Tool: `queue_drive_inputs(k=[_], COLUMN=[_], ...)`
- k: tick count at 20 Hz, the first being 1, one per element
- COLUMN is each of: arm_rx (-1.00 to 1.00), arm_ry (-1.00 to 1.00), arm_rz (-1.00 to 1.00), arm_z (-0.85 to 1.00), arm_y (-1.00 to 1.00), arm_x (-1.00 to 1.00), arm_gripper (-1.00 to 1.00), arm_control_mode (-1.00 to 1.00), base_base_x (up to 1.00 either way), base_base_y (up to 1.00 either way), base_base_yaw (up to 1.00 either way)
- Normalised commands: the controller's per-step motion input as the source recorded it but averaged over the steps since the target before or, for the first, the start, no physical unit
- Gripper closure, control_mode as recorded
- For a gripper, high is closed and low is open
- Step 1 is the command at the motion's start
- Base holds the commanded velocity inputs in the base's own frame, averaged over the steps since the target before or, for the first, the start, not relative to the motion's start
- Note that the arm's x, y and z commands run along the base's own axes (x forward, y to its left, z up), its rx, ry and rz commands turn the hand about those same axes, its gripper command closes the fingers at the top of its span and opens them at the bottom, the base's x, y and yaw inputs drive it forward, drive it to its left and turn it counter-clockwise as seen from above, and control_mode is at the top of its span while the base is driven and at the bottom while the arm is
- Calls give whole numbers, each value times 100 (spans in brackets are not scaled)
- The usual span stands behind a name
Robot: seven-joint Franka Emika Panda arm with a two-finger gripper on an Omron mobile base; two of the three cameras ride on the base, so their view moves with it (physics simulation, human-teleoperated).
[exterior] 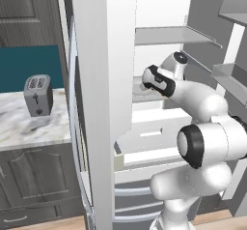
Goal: Transport the chicken drumstick from the fridge to the microwave and turn on the microwave.
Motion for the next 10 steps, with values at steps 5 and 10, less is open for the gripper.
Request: queue_drive_inputs(k=[5,10], arm_rx=[0,1], arm_ry=[-2,0], arm_rz=[0,0], arm_z=[22,26], arm_y=[-4,-2], arm_x=[-53,-45], arm_gripper=[100,100], arm_control_mode=[-100,-100], base_base_x=[0,0], base_base_y=[0,0], base_base_yaw=[0,0])
